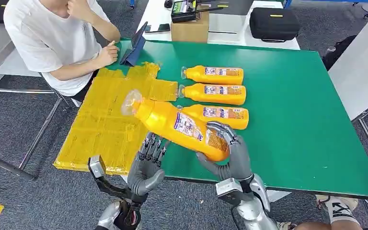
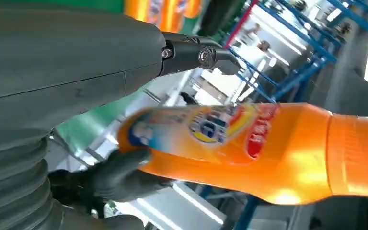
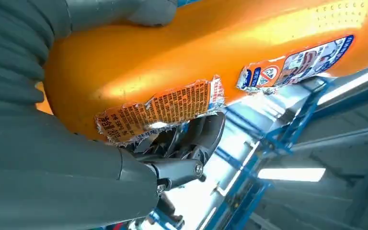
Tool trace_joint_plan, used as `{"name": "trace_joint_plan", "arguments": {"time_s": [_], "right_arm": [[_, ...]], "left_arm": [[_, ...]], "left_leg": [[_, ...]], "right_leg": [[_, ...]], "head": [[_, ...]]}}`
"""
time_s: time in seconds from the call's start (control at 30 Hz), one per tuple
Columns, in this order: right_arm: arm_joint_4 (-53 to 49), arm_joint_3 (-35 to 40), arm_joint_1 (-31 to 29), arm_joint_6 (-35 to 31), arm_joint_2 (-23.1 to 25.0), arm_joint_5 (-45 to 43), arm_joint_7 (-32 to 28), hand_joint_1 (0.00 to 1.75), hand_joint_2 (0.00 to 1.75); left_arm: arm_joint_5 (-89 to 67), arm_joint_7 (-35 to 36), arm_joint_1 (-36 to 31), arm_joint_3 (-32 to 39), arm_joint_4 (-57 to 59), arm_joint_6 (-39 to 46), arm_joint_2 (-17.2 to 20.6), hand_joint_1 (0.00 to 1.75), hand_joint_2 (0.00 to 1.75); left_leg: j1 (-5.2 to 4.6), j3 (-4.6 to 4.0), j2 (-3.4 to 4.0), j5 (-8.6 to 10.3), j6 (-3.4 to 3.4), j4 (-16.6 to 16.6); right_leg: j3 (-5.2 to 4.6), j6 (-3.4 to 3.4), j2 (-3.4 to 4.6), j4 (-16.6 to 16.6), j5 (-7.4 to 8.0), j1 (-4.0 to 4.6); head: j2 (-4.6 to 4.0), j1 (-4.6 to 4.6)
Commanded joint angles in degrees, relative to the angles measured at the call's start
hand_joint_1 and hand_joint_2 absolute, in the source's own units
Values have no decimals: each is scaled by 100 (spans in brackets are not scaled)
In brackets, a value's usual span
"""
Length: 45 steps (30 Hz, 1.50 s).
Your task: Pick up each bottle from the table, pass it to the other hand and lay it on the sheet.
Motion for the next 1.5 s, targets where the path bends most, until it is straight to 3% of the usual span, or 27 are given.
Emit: {"name": "trace_joint_plan", "arguments": {"time_s": [0.03, 0.1, 0.2, 0.5, 1.0, 1.03, 1.07, 1.17, 1.27, 1.5], "right_arm": [[180, 783, -107, 274, 147, -59, 41, 164, 175], [309, 836, -148, 251, 196, -64, 85, 171, 175], [408, 885, -131, 279, 220, -101, 111, 166, 175], [463, 929, -121, 337, 223, -138, 122, 173, 175], [975, 1229, -277, 607, 318, -149, 293, 166, 175], [992, 1228, -272, 615, 320, -148, 295, 169, 175], [1003, 1223, -268, 628, 320, -157, 297, 169, 175], [1024, 1221, -260, 682, 323, -190, 306, 136, 175], [1047, 1214, -277, 744, 344, -221, 328, 0, 175], [974, 1130, -319, 795, 358, -289, 387, 0, 175]], "left_arm": [[-281, -272, -270, -29, -221, 65, 149, 0, 175], [-277, -244, -315, 22, -324, 93, 100, 0, 175], [-432, -338, -285, 44, -482, 203, 95, 0, 175], [-434, -339, -256, 52, -493, 218, 96, 0, 175], [-292, -360, -304, -90, -331, -104, 100, 2, 175], [-239, -363, -304, -71, -326, -158, 99, 72, 175], [-169, -346, -303, -62, -319, -225, 101, 175, 175], [-133, -329, -295, -46, -324, -299, 104, 175, 175], [-52, -381, -276, -59, -368, -483, 105, 175, 175], [3, -349, -256, -65, -361, -623, 109, 175, 175]], "left_leg": [[9, 38, 16, -18, -13, -2], [8, 30, 12, -14, -12, 0], [8, 22, 10, -9, -9, -1], [7, 37, 10, -15, -10, -5], [6, 28, 6, -9, -7, -6], [9, 41, 10, -14, -10, -8], [5, 29, 5, -8, -7, -7], [8, 41, 10, -14, -10, -8], [7, 26, 5, -8, -8, -6], [8, 37, 11, -13, -9, -5]], "right_leg": [[35, -18, 8, -3, -14, 11], [28, -16, 5, -1, -11, 10], [20, -13, 5, -3, -6, 10], [36, -15, 4, -6, -12, 9], [28, -11, 1, -9, -7, 7], [42, -15, 3, -12, -11, 11], [29, -11, 0, -9, -7, 7], [41, -16, 3, -11, -11, 10], [27, -12, 0, -8, -7, 8], [36, -14, 4, -7, -11, 9]], "head": [[0, 0], [0, 0], [0, -2], [0, -2], [0, 0], [0, -2], [0, 0], [0, 0], [0, 0], [0, -2]]}}
